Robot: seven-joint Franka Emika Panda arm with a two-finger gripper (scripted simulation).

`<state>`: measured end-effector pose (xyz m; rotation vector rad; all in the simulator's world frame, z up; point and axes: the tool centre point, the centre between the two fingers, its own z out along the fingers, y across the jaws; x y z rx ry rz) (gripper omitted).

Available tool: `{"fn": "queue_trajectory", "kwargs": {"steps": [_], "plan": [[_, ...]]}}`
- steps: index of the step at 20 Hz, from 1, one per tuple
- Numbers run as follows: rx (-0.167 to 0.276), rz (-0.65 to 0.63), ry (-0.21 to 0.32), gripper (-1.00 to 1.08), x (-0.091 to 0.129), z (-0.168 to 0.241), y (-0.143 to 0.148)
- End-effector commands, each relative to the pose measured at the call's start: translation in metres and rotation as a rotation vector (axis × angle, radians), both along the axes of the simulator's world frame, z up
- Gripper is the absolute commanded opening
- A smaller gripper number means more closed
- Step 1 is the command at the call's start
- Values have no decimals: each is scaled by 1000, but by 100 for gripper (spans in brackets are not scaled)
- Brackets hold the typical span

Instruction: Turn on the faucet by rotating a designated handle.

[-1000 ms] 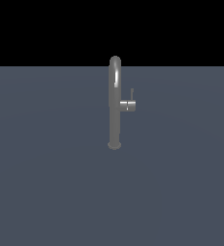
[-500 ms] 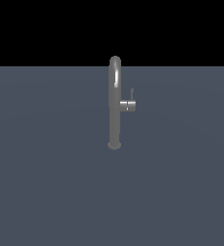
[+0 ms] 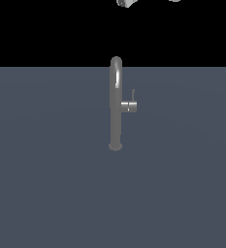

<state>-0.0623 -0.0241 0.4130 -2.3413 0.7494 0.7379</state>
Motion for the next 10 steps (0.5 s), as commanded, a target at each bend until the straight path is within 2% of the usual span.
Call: {"fn": "queue_trajectory", "kwargs": {"steps": [1, 10], "plan": [[49, -49, 47, -100, 12, -12, -6], [240, -241, 231, -100, 51, -65, -26]]}}
